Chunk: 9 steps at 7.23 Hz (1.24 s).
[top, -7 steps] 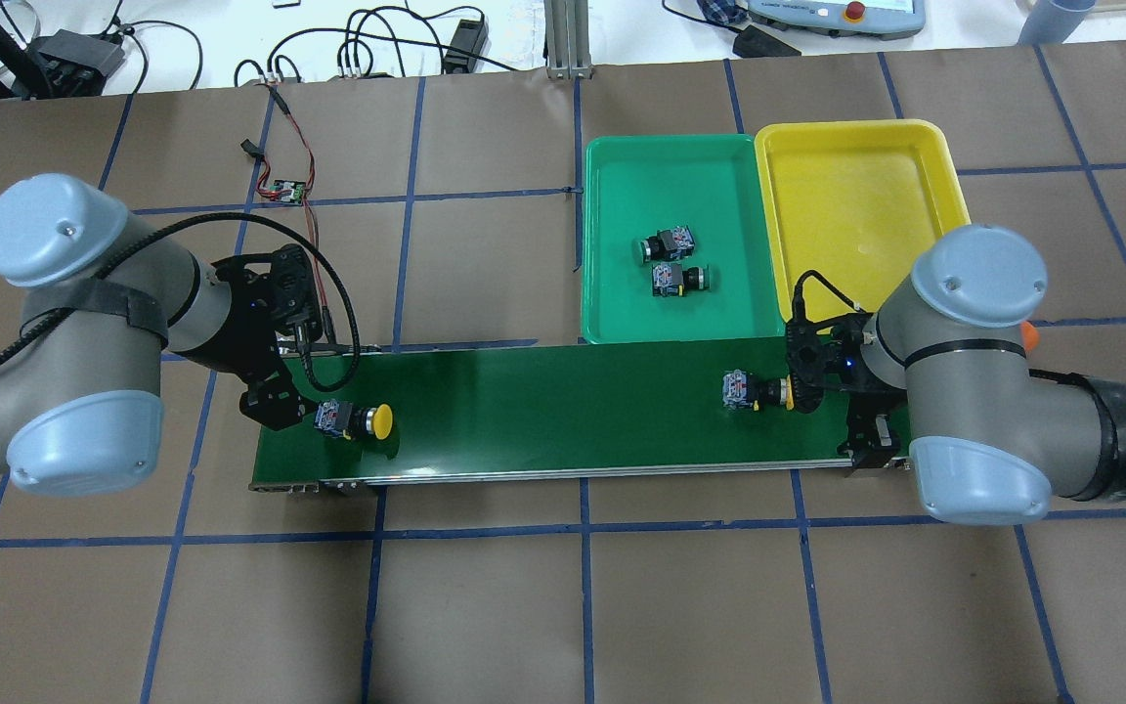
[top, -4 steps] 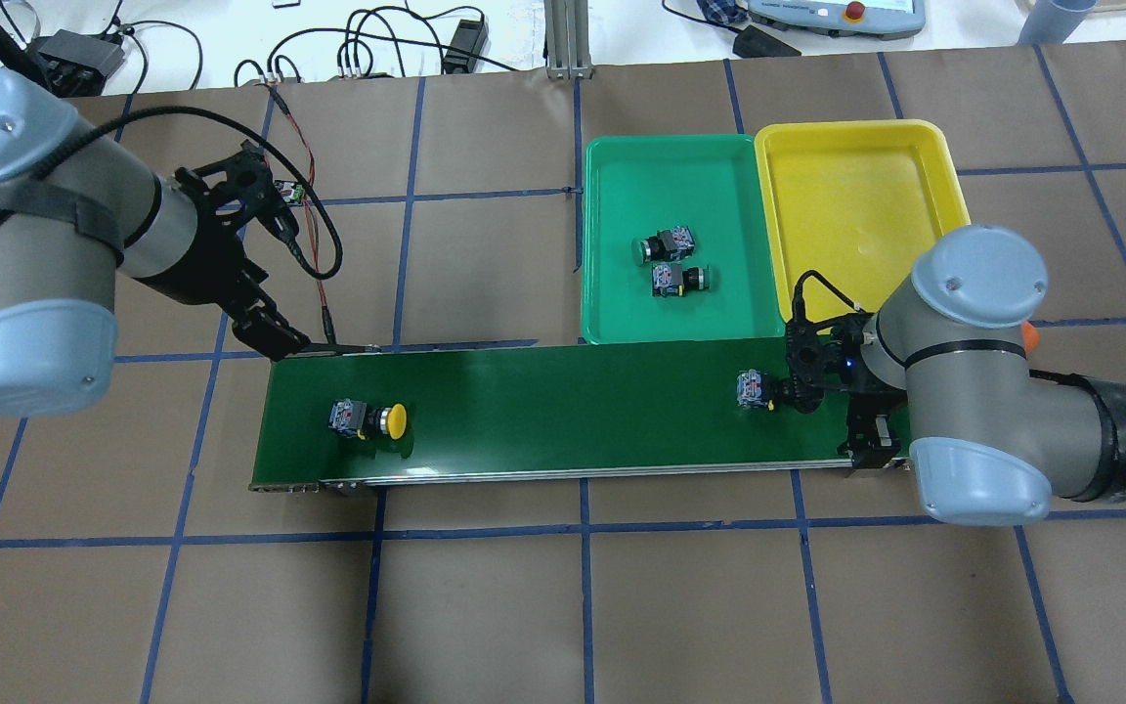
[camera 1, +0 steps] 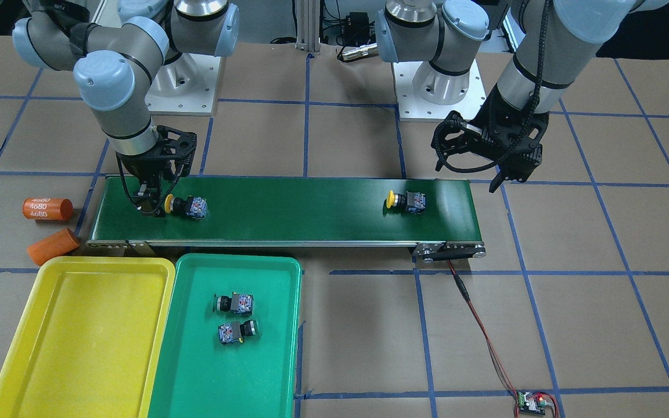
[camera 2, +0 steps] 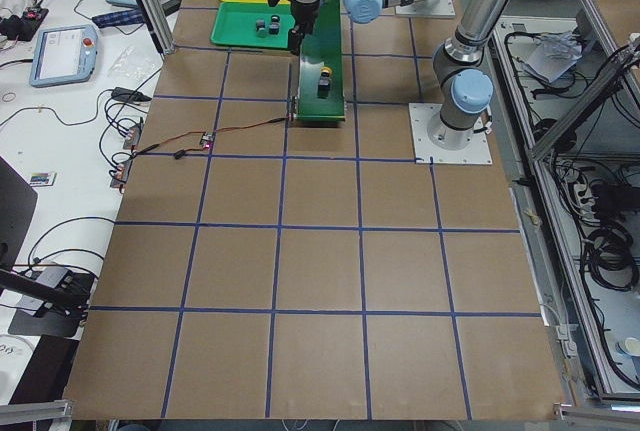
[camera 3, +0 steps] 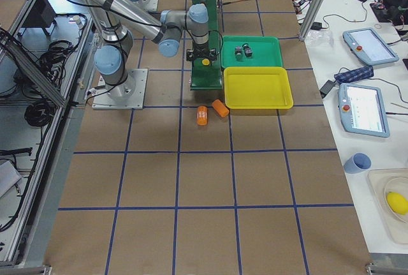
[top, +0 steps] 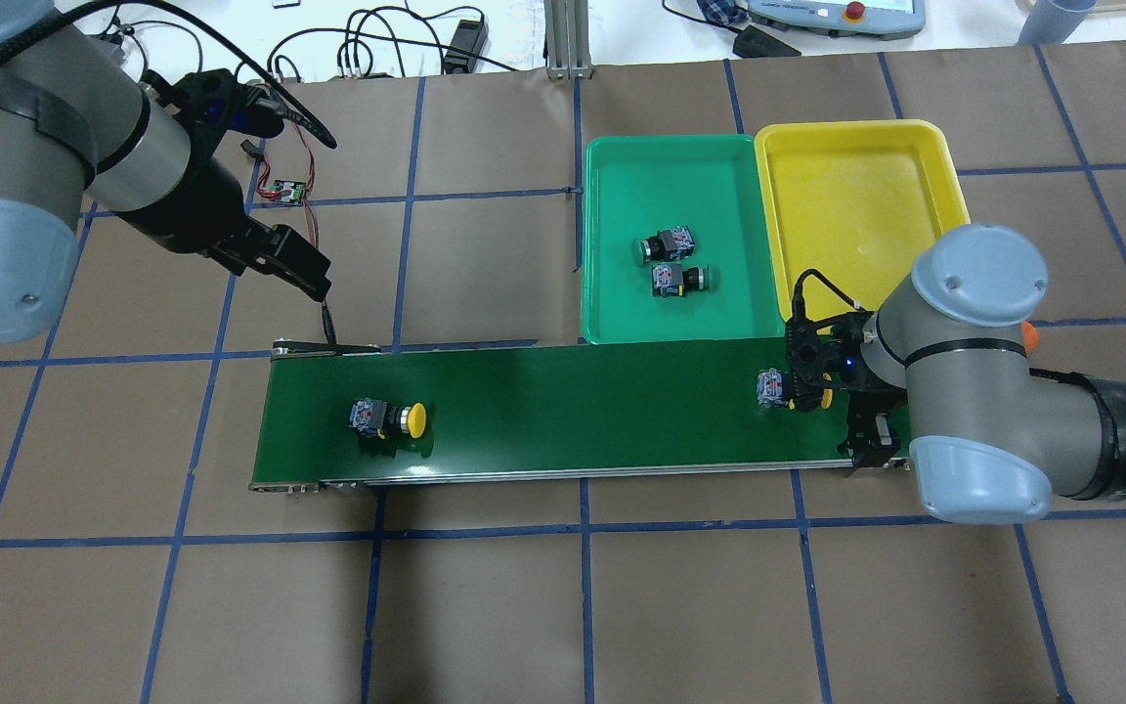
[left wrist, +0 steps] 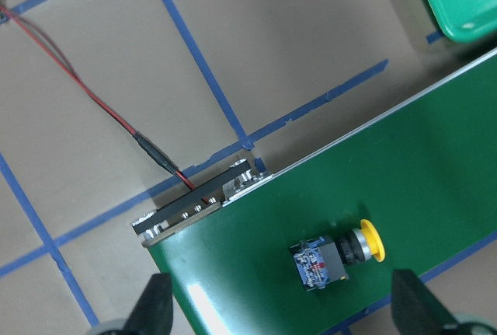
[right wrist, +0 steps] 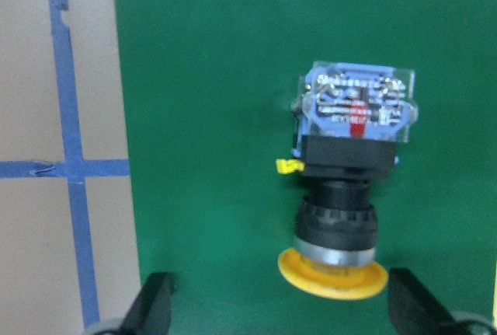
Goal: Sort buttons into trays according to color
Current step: 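Raise left gripper away from belt while right grasps arriving yellow button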
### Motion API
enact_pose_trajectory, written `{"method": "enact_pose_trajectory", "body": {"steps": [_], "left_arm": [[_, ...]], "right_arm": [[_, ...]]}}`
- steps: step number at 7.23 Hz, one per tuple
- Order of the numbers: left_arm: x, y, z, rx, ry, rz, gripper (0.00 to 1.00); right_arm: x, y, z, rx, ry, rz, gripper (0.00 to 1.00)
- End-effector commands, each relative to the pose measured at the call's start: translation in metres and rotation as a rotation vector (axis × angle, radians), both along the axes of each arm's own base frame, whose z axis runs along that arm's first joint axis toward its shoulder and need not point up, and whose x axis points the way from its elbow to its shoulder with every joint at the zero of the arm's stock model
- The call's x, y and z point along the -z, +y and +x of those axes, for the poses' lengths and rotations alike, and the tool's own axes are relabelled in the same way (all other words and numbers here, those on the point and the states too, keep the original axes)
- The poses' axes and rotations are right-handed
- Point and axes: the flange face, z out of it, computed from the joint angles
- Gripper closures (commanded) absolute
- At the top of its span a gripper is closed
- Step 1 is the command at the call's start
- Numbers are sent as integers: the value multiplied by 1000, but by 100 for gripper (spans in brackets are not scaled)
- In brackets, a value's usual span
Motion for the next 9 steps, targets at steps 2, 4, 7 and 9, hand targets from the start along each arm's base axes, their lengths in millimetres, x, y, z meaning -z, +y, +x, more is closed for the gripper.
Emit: {"method": "enact_pose_trajectory", "body": {"steps": [2,4,7,9], "left_arm": [[-44,8,-6,-135,-44,17,0],[-68,4,-3,-286,-74,44,0],[-64,13,4,-318,-127,106,0],[-66,9,0,-299,-114,87,0]], "right_arm": [[0,-1,0,-1,0,-1,0],[2,-1,0,-1,-2,4,0],[0,-6,1,19,-3,-2,34],[-2,-7,1,21,-1,-8,70]]}}
